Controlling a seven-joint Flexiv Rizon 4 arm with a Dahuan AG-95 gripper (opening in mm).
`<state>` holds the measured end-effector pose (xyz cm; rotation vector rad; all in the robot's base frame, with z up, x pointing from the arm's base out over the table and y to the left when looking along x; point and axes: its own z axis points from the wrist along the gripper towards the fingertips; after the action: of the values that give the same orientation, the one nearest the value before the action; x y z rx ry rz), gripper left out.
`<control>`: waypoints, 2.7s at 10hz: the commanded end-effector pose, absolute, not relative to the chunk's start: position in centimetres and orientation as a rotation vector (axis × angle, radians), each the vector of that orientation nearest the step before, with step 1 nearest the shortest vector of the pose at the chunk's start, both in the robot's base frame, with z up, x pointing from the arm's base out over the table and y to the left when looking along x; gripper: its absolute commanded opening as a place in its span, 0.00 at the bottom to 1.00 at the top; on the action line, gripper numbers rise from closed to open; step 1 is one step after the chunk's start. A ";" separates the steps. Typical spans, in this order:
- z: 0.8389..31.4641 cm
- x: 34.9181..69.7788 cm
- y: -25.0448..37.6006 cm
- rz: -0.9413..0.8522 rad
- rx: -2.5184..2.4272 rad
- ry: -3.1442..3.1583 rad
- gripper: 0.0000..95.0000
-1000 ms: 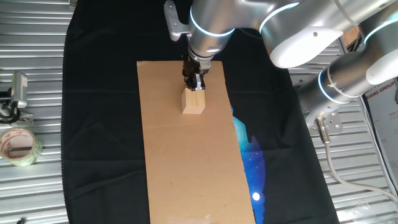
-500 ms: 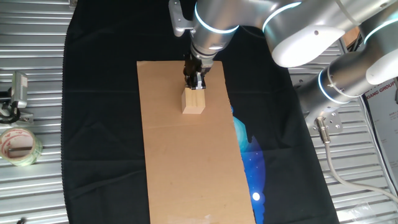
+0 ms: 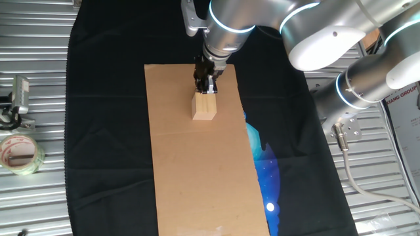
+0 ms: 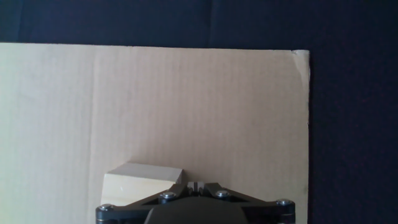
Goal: Use the gripper to push the small block from left to right
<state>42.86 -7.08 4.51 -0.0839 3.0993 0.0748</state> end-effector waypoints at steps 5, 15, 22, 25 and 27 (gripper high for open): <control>4.4 42.3 -7.0 0.065 -0.060 3.101 0.00; 4.3 42.0 -6.9 0.064 -0.049 3.105 0.00; 4.2 42.3 -6.3 0.058 -0.030 3.105 0.00; 4.1 42.4 -6.0 0.055 -0.022 3.106 0.00; 4.1 42.4 -5.9 0.056 -0.019 3.107 0.00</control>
<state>42.42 -5.96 4.10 -0.0197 3.1059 0.0550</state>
